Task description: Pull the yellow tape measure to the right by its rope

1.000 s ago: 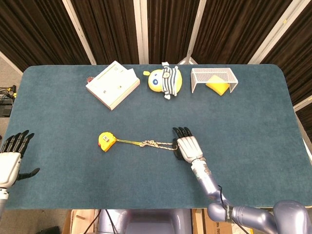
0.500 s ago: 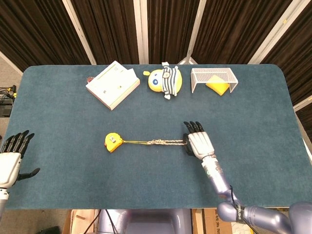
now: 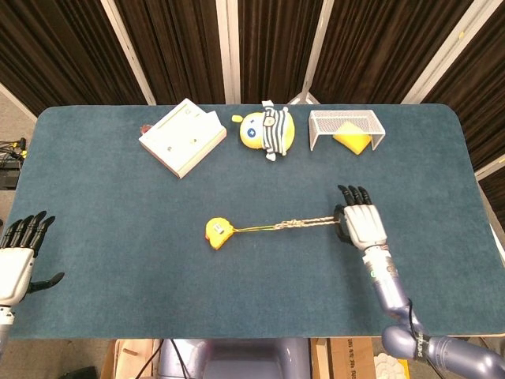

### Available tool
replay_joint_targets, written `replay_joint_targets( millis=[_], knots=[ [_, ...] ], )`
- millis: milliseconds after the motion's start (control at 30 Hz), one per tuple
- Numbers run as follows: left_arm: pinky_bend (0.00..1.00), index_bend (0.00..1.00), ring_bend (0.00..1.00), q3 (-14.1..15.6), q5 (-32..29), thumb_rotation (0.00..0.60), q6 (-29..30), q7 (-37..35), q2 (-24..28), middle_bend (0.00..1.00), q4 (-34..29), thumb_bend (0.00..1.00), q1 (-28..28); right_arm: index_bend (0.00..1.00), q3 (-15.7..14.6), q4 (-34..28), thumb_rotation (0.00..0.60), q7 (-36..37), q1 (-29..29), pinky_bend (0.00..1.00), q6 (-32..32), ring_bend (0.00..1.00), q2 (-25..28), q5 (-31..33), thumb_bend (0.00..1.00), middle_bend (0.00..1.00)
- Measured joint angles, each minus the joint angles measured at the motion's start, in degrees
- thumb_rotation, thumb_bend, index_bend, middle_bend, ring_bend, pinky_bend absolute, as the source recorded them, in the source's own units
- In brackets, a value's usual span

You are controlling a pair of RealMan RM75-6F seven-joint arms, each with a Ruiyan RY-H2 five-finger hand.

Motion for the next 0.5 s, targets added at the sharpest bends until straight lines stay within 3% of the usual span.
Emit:
replay_joint_targets(
  millis=[500],
  knots=[
    [0.0, 0.0, 0.0, -0.21, 0.33, 0.6, 0.94, 0.49, -0.37, 0.0, -0.01, 0.0, 0.26, 0.61, 3.79, 4.72, 0.6, 2.74, -2.28, 0.0, 0.54, 0.0, 8.81, 5.55, 0.5, 0.11]
  ],
)
